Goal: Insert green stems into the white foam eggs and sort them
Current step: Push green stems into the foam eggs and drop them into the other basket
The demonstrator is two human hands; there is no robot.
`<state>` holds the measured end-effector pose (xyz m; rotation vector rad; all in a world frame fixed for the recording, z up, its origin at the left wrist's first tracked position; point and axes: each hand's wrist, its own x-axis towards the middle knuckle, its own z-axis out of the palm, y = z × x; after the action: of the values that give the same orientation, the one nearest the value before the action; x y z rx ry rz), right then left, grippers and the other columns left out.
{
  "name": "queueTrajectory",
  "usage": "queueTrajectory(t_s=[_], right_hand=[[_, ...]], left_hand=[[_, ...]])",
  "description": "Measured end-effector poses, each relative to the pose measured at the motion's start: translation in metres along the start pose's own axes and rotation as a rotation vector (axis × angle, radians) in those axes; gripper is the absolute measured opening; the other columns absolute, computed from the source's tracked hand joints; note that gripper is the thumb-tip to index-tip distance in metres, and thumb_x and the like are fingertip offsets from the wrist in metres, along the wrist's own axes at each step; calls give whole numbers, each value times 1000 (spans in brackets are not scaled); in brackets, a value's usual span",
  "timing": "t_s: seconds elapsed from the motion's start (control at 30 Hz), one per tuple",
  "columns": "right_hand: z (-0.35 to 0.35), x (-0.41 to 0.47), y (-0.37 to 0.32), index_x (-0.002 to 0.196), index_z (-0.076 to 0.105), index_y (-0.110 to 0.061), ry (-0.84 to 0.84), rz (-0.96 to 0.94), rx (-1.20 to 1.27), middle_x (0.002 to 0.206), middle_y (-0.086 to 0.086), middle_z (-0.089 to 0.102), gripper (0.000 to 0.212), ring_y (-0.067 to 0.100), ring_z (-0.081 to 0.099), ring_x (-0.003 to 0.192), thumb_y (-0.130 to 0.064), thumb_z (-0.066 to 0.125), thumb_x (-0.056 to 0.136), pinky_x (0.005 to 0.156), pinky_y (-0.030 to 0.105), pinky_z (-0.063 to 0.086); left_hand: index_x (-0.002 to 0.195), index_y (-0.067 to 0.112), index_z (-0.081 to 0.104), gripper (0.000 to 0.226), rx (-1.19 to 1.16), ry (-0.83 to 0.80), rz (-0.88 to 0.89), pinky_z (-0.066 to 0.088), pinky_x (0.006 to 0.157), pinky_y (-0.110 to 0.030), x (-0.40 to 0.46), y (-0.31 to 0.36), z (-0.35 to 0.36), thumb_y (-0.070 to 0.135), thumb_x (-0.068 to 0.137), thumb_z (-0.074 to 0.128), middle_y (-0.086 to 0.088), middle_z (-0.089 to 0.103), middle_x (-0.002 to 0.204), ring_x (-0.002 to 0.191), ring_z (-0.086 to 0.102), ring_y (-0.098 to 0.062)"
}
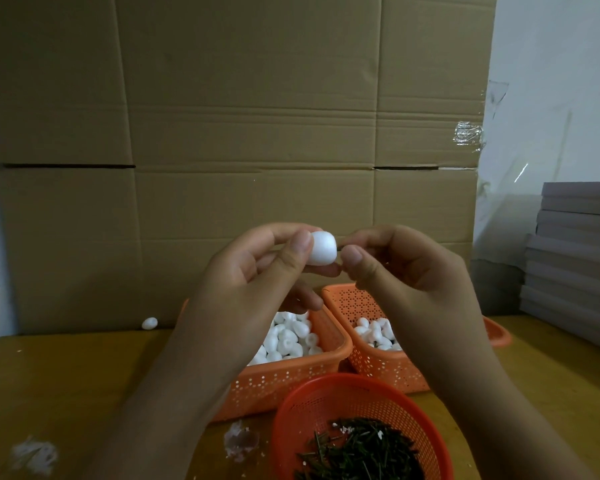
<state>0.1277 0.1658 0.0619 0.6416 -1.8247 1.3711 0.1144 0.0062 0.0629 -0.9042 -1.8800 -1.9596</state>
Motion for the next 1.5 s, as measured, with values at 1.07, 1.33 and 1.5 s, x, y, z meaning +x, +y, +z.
queueTrajectory(t_s=[1.07,1.33,1.5], right_hand=[[-3,-1,-2,88,71,-22,-1,80,200,72,-7,68,11,4,62,69,-27,71,78,66,17,51],[-3,0,-2,81,68,-10,39,95,205,67,-5,66,25,2,61,63,-33,62,74,62,16,50],[-4,1,-2,71,64,-7,49,126,246,60,-5,62,28,5,57,59,-34,59,77,60,17,49]], left_hand=[[95,35,71,25,84,20,115,51,62,-14,3,-1,-4,45,73,69,7,75,94,67,68,-5],[103,39,66,33,107,-19,109,55,69,-26,4,-4,-5,48,72,73,8,73,101,73,69,-9],[107,43,63,37,142,-49,165,57,73,-28,5,-4,-7,47,71,70,11,70,107,80,69,-13]])
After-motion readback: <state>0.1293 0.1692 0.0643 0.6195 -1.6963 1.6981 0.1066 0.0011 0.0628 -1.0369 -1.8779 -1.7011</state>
